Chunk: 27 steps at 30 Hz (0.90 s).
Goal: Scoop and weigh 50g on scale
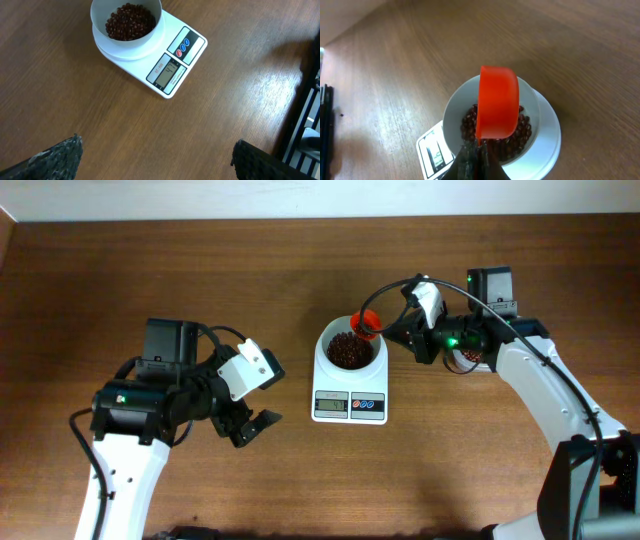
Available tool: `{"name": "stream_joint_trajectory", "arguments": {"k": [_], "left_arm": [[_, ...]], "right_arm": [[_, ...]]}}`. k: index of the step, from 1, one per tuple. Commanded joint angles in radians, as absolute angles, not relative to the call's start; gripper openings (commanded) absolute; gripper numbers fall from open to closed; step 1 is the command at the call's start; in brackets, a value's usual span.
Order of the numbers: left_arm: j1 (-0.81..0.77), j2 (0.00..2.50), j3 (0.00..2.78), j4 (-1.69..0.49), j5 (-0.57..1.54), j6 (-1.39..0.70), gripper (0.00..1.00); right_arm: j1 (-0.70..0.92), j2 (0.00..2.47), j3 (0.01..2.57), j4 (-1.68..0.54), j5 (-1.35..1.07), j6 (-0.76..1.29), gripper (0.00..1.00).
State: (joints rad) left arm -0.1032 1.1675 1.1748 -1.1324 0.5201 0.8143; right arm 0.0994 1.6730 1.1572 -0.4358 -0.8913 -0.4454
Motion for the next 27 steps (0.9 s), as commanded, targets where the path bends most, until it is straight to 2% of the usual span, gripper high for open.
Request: {"name": "stream_joint_trajectory", "arguments": {"k": [1, 22, 25, 27], "left_arm": [[-0.098, 1.17, 1.194, -1.131, 0.523, 0.809, 0.99], [-0.098, 1.17, 1.194, -1.131, 0.523, 0.809, 0.99], [-0.098, 1.17, 1.194, -1.131, 0.523, 0.809, 0.99], [-0.098, 1.17, 1.194, -1.131, 0.524, 0.809, 0.99]], "right_arm": [[0.106, 1.684, 1.155, -0.425, -0.92, -0.448, 0.04], [0.107, 1.684, 1.155, -0.428, -0.928, -0.435, 0.04], [0.107, 1.684, 1.155, -0.429, -1.089, -0.468, 0.04], [0.107, 1.684, 1.155, -0.429, -1.069, -0.529, 0.04]]}}
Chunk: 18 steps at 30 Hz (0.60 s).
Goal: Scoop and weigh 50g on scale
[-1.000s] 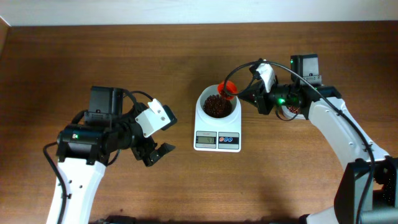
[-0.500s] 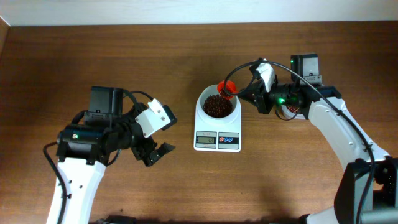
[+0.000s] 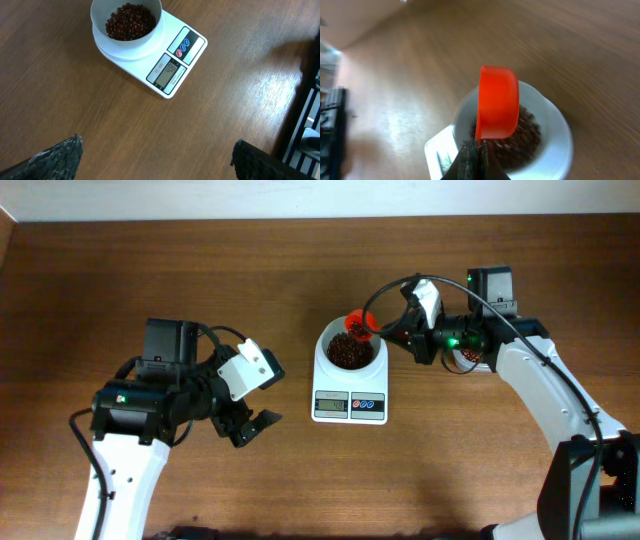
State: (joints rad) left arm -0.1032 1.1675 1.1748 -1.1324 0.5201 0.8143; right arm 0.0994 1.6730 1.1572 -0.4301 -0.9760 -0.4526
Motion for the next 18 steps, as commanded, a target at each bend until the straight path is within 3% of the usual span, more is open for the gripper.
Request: {"name": "stream_joint_trajectory", "arguments": {"k": [1, 2, 18], "left_arm": [[-0.098, 1.17, 1.194, -1.131, 0.524, 0.809, 0.99], [-0.098, 1.17, 1.194, -1.131, 0.523, 0.809, 0.99], [-0.098, 1.17, 1.194, -1.131, 0.523, 0.809, 0.99]], "right_arm": [[0.107, 1.684, 1.155, -0.43, -0.993, -0.525, 0.04], [0.107, 1.684, 1.155, -0.431, -0.907, -0.479, 0.04], [0.176, 1.69, 1.155, -0.421, -0.885, -0.459, 0.04]]}}
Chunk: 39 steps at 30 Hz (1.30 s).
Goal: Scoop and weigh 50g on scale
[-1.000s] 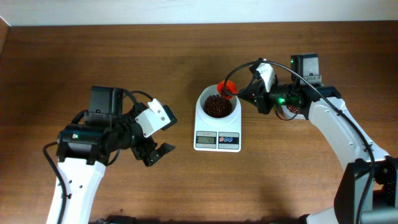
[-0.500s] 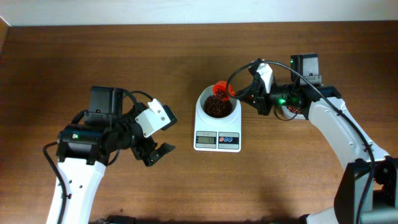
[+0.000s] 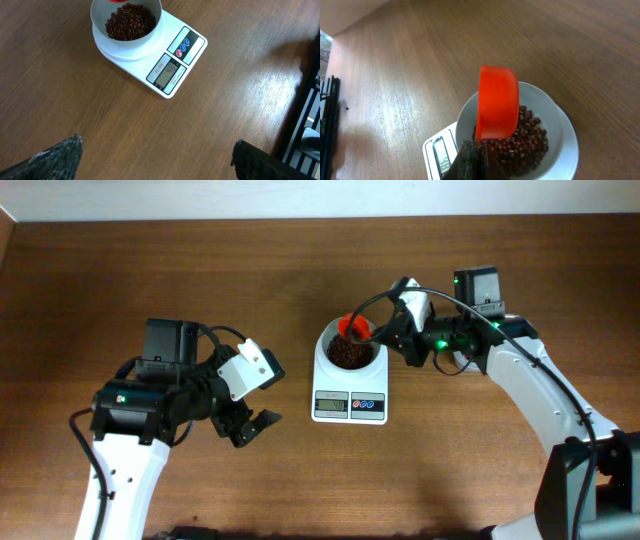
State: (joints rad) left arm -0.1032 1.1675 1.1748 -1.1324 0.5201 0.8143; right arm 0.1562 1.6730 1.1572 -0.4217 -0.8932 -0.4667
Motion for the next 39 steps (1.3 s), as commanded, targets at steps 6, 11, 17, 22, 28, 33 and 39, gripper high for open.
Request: {"name": "stream_joint_trajectory", "arguments": {"k": [6, 11, 17, 22, 28, 33, 39], "left_arm": [[-0.098, 1.17, 1.194, -1.131, 0.524, 0.809, 0.99], [-0.098, 1.17, 1.194, -1.131, 0.523, 0.809, 0.99], [-0.098, 1.17, 1.194, -1.131, 0.523, 0.809, 0.99], [-0.098, 1.17, 1.194, -1.131, 0.524, 0.809, 0.99], [-0.098, 1.17, 1.194, -1.131, 0.524, 0.809, 0.99], [-0.098, 1.17, 1.194, -1.131, 0.524, 0.809, 0.99], [-0.098, 1.17, 1.194, -1.131, 0.523, 0.809, 0.99]], "right_arm": [[0.177, 1.69, 1.155, -0.421, -0.885, -0.459, 0.04], [0.176, 1.69, 1.155, -0.421, -0.884, -0.459, 0.04], [0.176, 1.69, 1.155, -0.421, -0.848, -0.459, 0.04], [0.177, 1.69, 1.155, -0.422, -0.818, -0.459, 0.04], [0.176, 1.69, 1.155, -0.422, -0.824, -0.459, 0.04], [0.176, 1.69, 1.155, -0.421, -0.863, -0.445, 0.04], [0.176, 1.69, 1.155, -0.418, -0.864, -0.401, 0.04]]}}
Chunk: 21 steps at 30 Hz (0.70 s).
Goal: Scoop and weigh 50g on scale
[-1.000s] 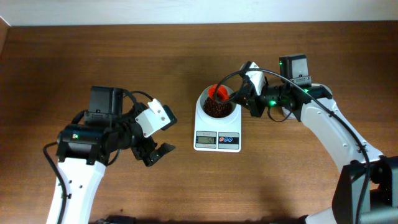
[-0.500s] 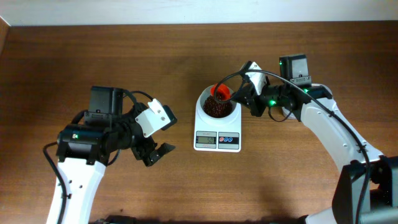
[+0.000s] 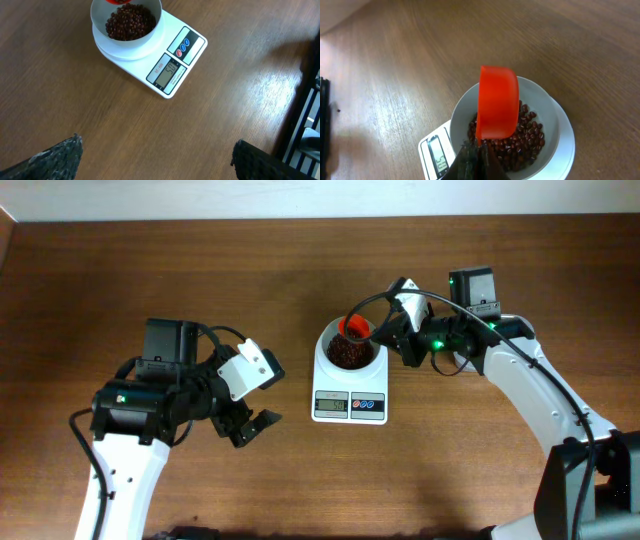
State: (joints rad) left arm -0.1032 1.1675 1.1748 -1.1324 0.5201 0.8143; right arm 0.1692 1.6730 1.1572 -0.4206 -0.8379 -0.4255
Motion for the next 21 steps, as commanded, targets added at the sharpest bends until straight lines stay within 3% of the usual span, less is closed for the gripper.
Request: {"name": "stream_joint_trajectory", "arguments": {"k": [1, 21], "left_arm": [[-0.098, 1.17, 1.194, -1.131, 0.524, 0.809, 0.99], [-0.098, 1.17, 1.194, -1.131, 0.524, 0.809, 0.99]], "right_arm": [[0.176, 1.69, 1.155, -0.414, -0.863, -0.382, 0.04], [0.176, 1.69, 1.155, -0.369, -0.962, -0.217, 0.04]]}}
